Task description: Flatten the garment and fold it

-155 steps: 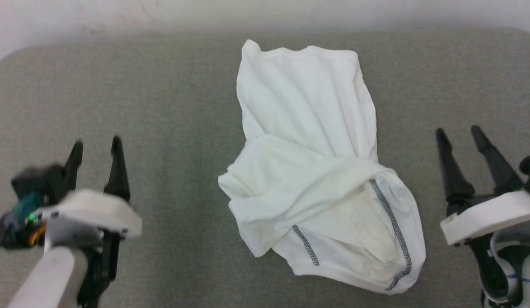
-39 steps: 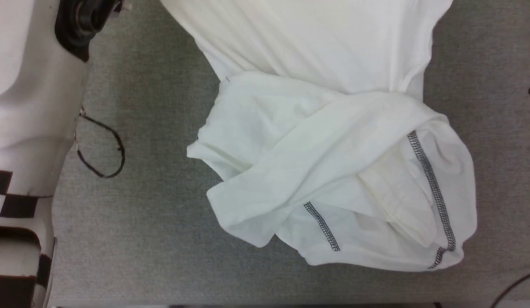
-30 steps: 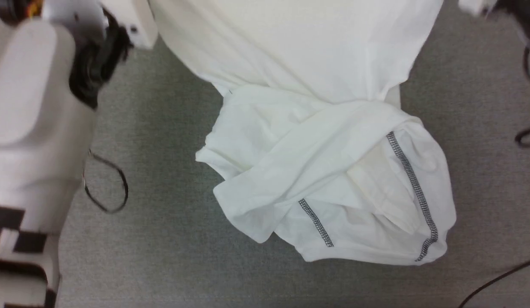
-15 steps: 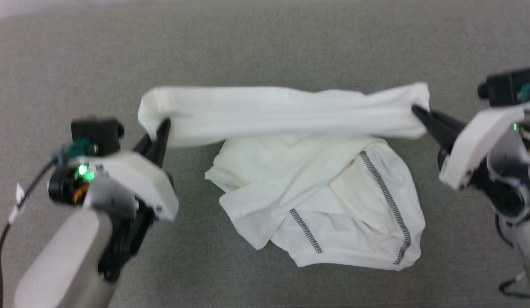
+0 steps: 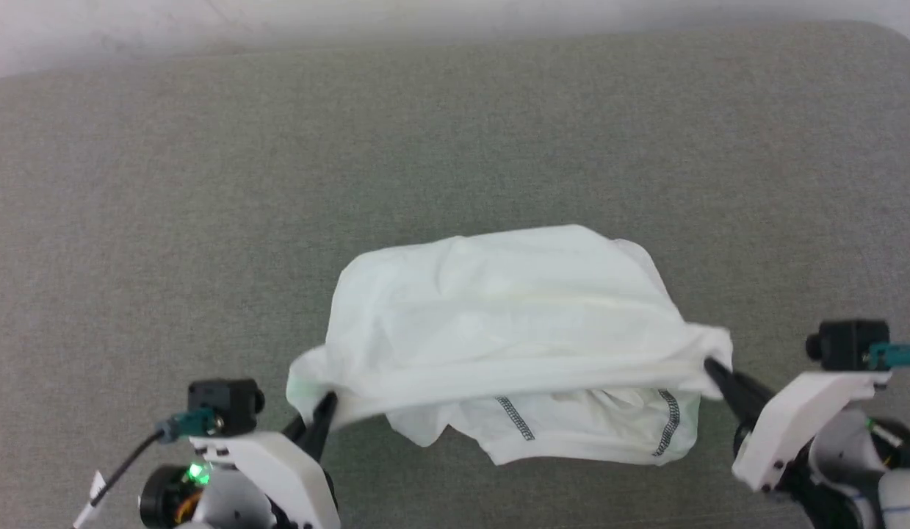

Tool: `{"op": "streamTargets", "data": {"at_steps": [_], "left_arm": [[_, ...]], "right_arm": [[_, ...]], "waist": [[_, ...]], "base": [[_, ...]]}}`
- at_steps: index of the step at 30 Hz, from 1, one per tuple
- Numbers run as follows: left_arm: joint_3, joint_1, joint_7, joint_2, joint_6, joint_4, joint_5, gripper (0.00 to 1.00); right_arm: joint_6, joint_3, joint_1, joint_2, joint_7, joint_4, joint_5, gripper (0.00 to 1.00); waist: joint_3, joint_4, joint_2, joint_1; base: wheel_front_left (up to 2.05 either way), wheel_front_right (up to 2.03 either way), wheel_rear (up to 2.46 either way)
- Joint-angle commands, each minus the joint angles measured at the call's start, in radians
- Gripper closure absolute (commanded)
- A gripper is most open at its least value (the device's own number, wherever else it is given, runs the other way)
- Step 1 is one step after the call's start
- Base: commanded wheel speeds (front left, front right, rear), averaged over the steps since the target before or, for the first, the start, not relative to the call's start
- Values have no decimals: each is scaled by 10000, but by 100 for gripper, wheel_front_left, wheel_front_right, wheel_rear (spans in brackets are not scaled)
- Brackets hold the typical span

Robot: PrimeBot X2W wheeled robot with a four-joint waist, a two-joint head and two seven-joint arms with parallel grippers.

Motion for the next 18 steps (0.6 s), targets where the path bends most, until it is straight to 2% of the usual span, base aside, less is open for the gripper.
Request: {"op": "streamTargets", "data": {"at_steps": [1, 2, 3, 4, 12, 17, 18], "left_arm": [[-49, 183, -56, -65, -21, 174, -103, 63], [-87, 267, -71, -110, -63, 284, -165, 8], [-73, 318, -161, -184, -78, 375, -212, 0], [-100, 360, -227, -207, -99, 486, -194, 0], [-418, 935, -820, -346, -221, 937, 28, 0], [-163, 1386, -1717, -309, 315, 750, 495, 0], [89, 1507, -2171, -271, 648, 547, 725, 0]], "right_arm": [[-19, -117, 256, 170, 69, -65, -231, 74], [-19, -124, 402, 275, 67, -119, -394, 61], [-19, -195, 553, 405, 76, -128, -481, 12], [-19, -287, 696, 524, 79, -133, -561, 0], [-19, -415, 1797, 927, -135, -561, -1164, 0], [-19, -289, 2482, 879, -577, -1461, -1301, 0], [-19, -390, 2687, 854, -805, -1964, -1285, 0]], "waist": [[43, -23, 0, 1], [60, -33, 0, 1], [63, -30, 0, 1], [55, -27, 0, 1], [-347, -89, 0, 1], [-702, -147, 0, 1], [-829, -157, 0, 1]], "base": [[0, 0, 0], [0, 0, 0], [0, 0, 0], [0, 0, 0], [0, 0, 0], [0, 0, 0], [0, 0, 0]]}}
